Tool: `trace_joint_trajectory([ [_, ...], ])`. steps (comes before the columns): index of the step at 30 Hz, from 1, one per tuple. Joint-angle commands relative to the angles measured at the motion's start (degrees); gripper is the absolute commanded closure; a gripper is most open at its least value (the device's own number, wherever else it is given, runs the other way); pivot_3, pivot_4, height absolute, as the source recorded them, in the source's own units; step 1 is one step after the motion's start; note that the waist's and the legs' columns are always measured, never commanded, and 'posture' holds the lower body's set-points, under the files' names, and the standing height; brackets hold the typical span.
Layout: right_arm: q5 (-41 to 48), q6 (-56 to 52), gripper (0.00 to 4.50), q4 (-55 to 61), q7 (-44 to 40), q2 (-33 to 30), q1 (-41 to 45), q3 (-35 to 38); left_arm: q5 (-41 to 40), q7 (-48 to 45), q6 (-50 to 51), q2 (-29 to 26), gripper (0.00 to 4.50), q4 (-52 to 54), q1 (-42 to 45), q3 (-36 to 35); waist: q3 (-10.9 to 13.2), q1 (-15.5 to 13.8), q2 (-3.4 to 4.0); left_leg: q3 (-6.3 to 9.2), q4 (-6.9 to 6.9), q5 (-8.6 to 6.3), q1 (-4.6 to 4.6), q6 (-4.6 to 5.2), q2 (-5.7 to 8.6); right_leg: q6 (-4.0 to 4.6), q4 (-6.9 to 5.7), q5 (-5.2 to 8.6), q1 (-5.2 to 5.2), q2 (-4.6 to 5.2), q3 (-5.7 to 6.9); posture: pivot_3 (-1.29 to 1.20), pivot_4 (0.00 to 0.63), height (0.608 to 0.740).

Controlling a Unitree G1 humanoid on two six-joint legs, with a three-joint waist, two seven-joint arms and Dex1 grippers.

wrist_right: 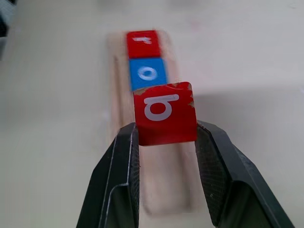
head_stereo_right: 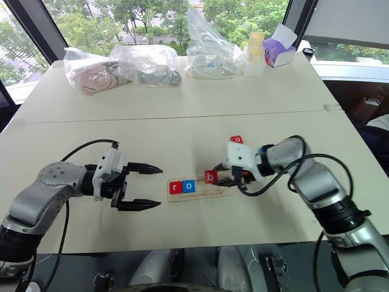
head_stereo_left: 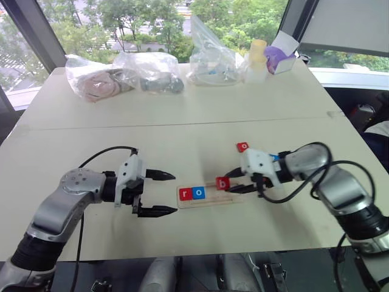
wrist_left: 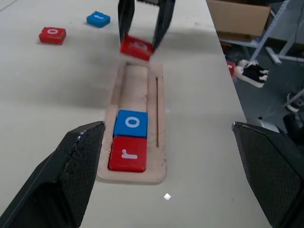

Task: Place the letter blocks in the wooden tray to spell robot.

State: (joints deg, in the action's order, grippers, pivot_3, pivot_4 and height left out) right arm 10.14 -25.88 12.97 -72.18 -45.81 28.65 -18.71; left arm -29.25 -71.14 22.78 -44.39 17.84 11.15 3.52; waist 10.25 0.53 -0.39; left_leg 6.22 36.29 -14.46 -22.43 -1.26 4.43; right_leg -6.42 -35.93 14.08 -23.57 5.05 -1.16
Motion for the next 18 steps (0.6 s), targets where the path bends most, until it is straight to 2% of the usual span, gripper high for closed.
trace_joint_trajectory([
  [1,-1.9,0.9,3.40,-0.1,0.3,0.9,2.3,-1.5,0.1,-0.7,-1.6,-1.1,0.00,2.2,-0.8,-0.9,0.0,0.1,0.00,0.00,0.00,0.00,0.00,0.00,0.00,0.00,0.00,0.00,0.00,0.00,0.00,0.00,0.150,0.740],
  [18,-6.1,2.5,3.40,-2.4,1.3,4.5,3.0,-5.6,0.6,1.0,-3.1,-0.4,0.00,2.8,-2.4,-0.2,0.0,0.2,0.00,0.00,-0.01,0.01,0.00,-0.01,-0.01,0.01,-0.05,-0.01,-0.06,-0.04,0.00,0.00,0.150,0.740],
])
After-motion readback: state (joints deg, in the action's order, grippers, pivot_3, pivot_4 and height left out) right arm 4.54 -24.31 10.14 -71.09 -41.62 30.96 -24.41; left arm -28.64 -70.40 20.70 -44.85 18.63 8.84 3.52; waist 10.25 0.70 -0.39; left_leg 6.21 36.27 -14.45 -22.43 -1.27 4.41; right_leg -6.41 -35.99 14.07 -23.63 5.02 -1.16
